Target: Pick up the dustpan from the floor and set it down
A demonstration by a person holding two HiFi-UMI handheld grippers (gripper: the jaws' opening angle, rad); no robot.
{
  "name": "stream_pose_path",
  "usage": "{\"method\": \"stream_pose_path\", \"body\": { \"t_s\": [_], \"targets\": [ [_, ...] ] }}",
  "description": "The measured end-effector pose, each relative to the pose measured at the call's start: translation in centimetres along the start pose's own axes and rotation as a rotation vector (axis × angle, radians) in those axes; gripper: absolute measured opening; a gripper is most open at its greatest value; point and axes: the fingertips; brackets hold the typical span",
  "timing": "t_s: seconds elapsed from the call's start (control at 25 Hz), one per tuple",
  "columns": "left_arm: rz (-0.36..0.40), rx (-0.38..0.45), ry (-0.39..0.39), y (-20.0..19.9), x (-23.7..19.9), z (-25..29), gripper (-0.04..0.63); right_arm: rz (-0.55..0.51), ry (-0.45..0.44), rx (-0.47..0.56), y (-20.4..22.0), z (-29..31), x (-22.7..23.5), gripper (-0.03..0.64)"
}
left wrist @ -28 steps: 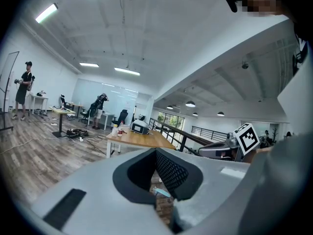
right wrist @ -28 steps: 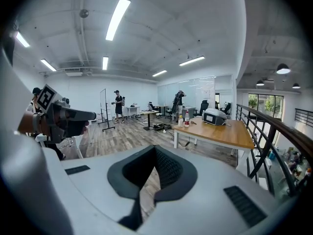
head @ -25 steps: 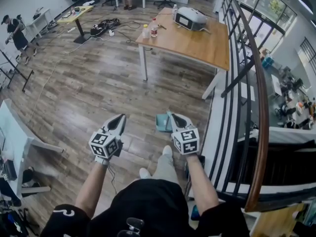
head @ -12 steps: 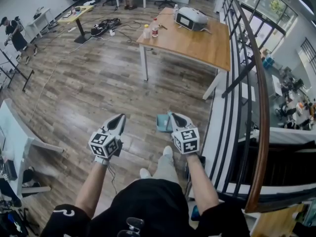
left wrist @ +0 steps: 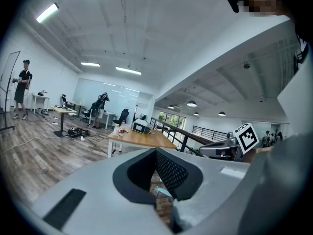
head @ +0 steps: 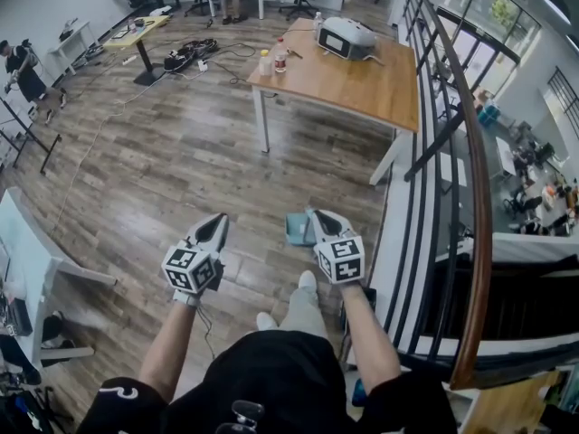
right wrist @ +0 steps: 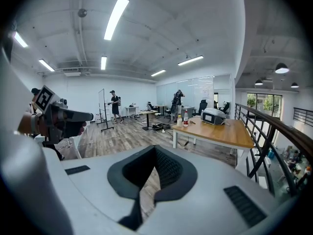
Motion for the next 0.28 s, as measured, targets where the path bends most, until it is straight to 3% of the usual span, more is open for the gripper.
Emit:
{"method": "stream_pose_path", "body": {
  "t_s": [0.28],
  "targets": [
    [-0.001,0.001,-0.001,0.40,0.41,-0.72,-0.005,-0.002,-0.003,0.010,0.51,-0.75,-0.27,-0.005]
  ]
}}
Point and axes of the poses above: the fingertips, and each gripper's own axes: z forward along the fingers, x to its right, y out of its underside, and after that the axes turned 15 degrees about z, right-handed
